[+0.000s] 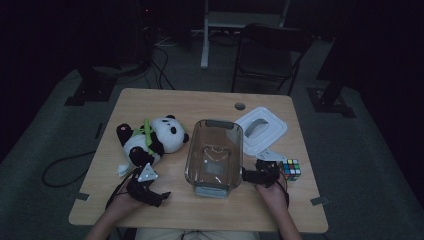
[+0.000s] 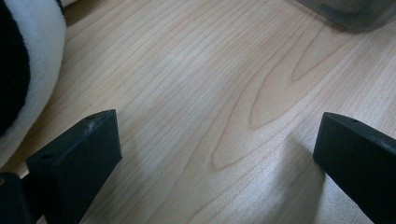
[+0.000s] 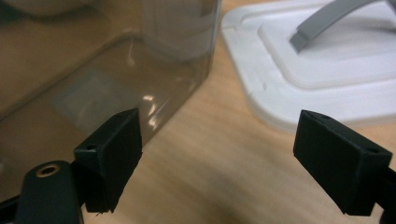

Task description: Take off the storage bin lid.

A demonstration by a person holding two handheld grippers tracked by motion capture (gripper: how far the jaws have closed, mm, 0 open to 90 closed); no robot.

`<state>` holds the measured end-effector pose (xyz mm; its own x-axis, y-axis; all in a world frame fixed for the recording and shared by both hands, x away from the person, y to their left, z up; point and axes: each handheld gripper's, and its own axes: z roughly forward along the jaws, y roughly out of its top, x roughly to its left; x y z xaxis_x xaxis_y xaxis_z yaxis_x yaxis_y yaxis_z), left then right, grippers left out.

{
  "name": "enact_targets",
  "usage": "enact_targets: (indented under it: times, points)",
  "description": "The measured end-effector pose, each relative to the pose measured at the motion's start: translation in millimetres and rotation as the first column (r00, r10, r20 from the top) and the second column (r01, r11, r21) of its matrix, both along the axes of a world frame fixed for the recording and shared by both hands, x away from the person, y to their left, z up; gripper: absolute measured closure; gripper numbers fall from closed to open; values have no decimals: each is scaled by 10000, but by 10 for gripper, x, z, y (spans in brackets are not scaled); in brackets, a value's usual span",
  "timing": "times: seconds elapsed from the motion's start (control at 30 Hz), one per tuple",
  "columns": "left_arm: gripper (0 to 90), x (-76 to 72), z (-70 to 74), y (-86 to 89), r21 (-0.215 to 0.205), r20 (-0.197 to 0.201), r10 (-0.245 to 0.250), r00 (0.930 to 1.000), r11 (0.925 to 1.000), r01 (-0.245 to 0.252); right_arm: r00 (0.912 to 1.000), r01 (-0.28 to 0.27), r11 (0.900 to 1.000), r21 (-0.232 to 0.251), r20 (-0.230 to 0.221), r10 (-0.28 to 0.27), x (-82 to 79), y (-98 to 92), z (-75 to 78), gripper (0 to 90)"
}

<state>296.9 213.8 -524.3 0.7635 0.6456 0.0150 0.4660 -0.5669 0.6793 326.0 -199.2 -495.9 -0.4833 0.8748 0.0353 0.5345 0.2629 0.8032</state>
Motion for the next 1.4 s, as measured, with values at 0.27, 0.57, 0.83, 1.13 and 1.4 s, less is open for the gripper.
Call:
enact_targets:
  times: [0.27,0.57,0.83,1.13,1.4]
  points:
    - [14,0,0,0,-1,-1,0,10000,10000,0,9975,-518,9986,-99,-484,513,-140,-52,-133,153]
    - [14,-1,-1,1,-14,7,-8,10000,10000,8,9908,-1253,9921,-56,-531,1248,-273,-178,-177,154]
    - [15,-3,0,13,-10,3,-124,9999,9999,124,9841,-1530,9879,-252,-952,1500,-337,-259,-269,156]
    - [14,-4,-2,19,-24,14,-159,9999,9999,159,9829,-1716,9811,-896,-828,1644,-366,-183,-317,152]
    - [14,-6,-2,19,-10,19,-147,9999,9999,147,9795,-1867,9785,-871,-932,1786,-352,-176,-320,127]
